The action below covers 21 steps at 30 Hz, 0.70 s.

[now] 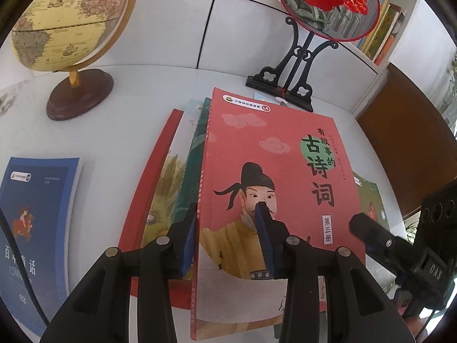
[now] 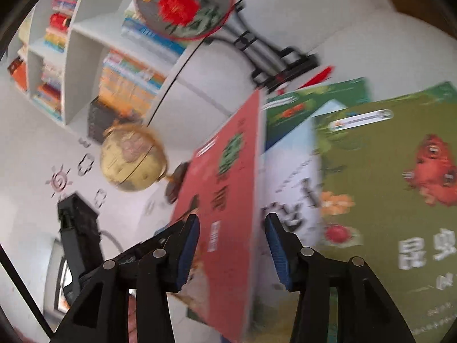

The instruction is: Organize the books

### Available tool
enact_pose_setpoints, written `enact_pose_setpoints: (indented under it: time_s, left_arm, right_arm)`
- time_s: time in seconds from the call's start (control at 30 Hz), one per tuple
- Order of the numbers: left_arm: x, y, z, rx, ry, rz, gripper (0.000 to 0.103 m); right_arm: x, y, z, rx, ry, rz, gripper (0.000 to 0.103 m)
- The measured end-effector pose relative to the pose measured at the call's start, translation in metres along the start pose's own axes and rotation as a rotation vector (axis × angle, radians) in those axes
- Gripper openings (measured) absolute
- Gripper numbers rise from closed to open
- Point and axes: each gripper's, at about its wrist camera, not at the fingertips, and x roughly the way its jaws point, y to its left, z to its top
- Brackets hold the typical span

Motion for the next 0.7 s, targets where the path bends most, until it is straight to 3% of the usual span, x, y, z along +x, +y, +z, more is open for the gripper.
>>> enact_pose_setpoints:
  time_s: [0.07, 0.13, 0.33, 0.7]
  left_arm:
    - [-0.001, 0.002, 0.001, -0.004, 0.001, 0.007, 0.036]
    - [-0.005, 0.004, 0.001, -0.006, -0.007, -0.002, 0.033]
    - [-0.015, 0.009, 0.0, 0.014, -0.02, 0.005, 0.032]
    - [-0.048, 0.026, 0.009, 0.049, -0.071, 0.027, 0.032]
  right_arm:
    - [0.003, 0.008, -0.002, -0.023, 0.004, -0.013, 0.041]
    - [0.001, 0.013, -0.005, -0.041, -0.012, -0.032, 0.011]
    - [0.003, 0.049, -0.013, -0.225, -0.028, -0.159, 0.01]
    - [0.009, 0.089, -0.014, -0.3, -0.046, -0.191, 0.011]
